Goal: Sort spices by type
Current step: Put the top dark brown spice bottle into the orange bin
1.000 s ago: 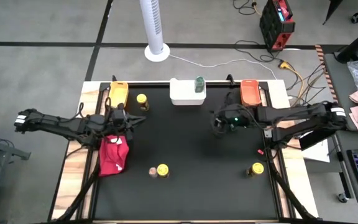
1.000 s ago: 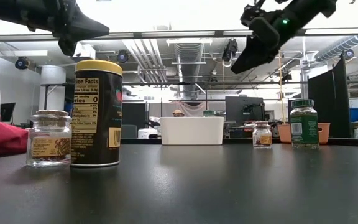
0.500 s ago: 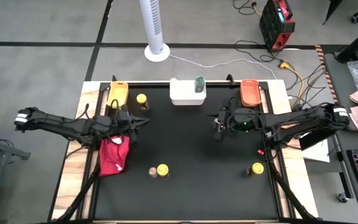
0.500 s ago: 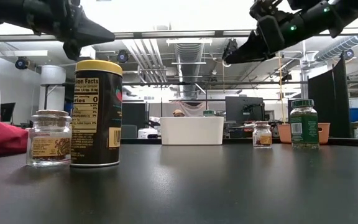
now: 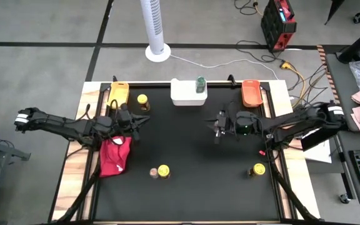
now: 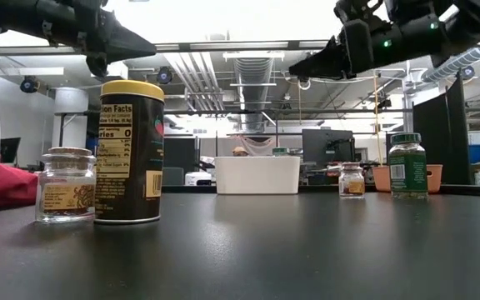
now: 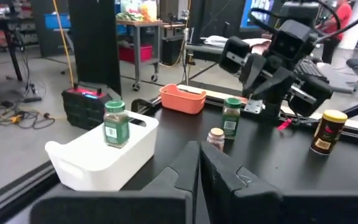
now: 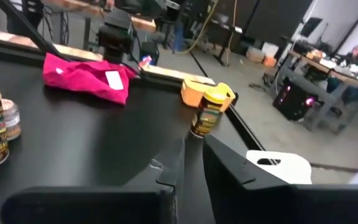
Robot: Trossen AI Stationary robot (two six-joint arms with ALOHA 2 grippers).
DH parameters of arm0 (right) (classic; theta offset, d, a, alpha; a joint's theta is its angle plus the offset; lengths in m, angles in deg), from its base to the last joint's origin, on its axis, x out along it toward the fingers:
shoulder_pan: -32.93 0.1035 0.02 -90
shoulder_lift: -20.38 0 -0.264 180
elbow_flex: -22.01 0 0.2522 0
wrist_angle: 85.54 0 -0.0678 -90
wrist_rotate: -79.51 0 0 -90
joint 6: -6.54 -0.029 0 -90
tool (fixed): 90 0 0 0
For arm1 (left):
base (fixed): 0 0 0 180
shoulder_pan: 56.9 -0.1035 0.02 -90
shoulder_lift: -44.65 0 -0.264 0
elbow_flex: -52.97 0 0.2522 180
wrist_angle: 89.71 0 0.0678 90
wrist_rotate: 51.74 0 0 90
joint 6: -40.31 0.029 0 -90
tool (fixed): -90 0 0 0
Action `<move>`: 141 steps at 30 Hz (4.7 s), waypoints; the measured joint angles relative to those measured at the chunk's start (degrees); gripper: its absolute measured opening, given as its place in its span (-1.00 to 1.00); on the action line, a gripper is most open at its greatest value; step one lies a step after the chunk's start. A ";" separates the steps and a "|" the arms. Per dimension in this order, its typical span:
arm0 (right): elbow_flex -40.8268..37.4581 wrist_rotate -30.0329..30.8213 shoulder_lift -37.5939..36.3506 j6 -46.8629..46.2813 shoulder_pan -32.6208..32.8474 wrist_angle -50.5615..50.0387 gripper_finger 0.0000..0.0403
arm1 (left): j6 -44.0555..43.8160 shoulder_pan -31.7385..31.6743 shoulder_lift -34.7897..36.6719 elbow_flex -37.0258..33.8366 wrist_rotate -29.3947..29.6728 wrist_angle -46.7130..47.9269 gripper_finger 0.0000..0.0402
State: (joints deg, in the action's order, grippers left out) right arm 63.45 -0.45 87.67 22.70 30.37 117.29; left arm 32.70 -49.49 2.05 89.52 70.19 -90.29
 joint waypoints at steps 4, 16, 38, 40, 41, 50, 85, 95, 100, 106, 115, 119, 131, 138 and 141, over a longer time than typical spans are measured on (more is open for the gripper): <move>-0.39 0.08 3.91 -1.17 0.33 2.44 -0.79 | 0.90 -0.01 -0.25 0.00 1.82 0.02 -1.00; -0.41 0.20 9.55 -5.64 2.22 4.35 -0.81 | 2.51 -0.01 -2.25 0.00 7.32 0.06 -1.00; -0.39 0.52 7.45 -2.25 2.18 3.89 -0.81 | 0.35 -16.50 -7.51 3.60 9.10 7.48 -0.24; -0.34 0.55 6.99 -2.01 2.18 3.37 -0.81 | -0.07 -19.78 -7.98 3.65 7.31 7.99 -0.05; -0.34 0.55 6.79 -1.99 2.18 2.93 -0.81 | 0.01 -21.09 -8.29 3.65 7.16 8.37 0.04; -0.32 0.63 5.77 -1.99 2.16 1.68 -0.81 | 6.07 -28.53 -13.17 3.54 2.11 7.69 0.53; -0.32 0.59 5.75 -6.63 2.16 -1.30 -0.81 | 9.84 -40.63 -21.56 2.89 -12.38 8.16 0.55; -0.33 0.59 5.75 -7.19 2.16 -1.41 -0.81 | 8.15 -40.79 -26.67 2.85 -11.50 6.62 0.53; -0.34 0.59 5.75 -7.10 2.16 -1.45 -0.81 | 7.66 -40.79 -28.37 2.84 -11.50 5.46 0.32; -0.33 0.59 5.75 -6.59 2.16 -1.43 -0.81 | 6.51 -40.77 -29.24 2.95 -11.56 4.72 0.10; -0.34 0.59 5.75 -7.21 2.17 -1.60 -0.81 | 6.81 -40.49 -27.49 2.78 -11.49 6.12 0.10; -0.34 0.59 5.75 -7.53 2.18 -1.60 -0.81 | 7.14 -40.10 -26.21 2.78 -12.80 5.86 0.10; 1.91 0.96 5.62 -8.68 2.16 -3.30 -0.81 | 13.00 -29.41 -20.06 9.41 -26.98 5.69 0.10; 7.89 0.19 5.59 -9.16 2.18 -13.40 -0.77 | 21.69 -17.09 -22.41 15.58 -28.07 5.88 0.10; 9.47 -3.18 5.59 -10.56 2.18 -15.66 -0.62 | 23.70 -14.12 -23.67 16.74 -29.13 5.57 0.10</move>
State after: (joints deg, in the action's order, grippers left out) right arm 72.92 -3.62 93.27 12.15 32.55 101.62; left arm 56.39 -63.61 -21.62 106.26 41.06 -84.72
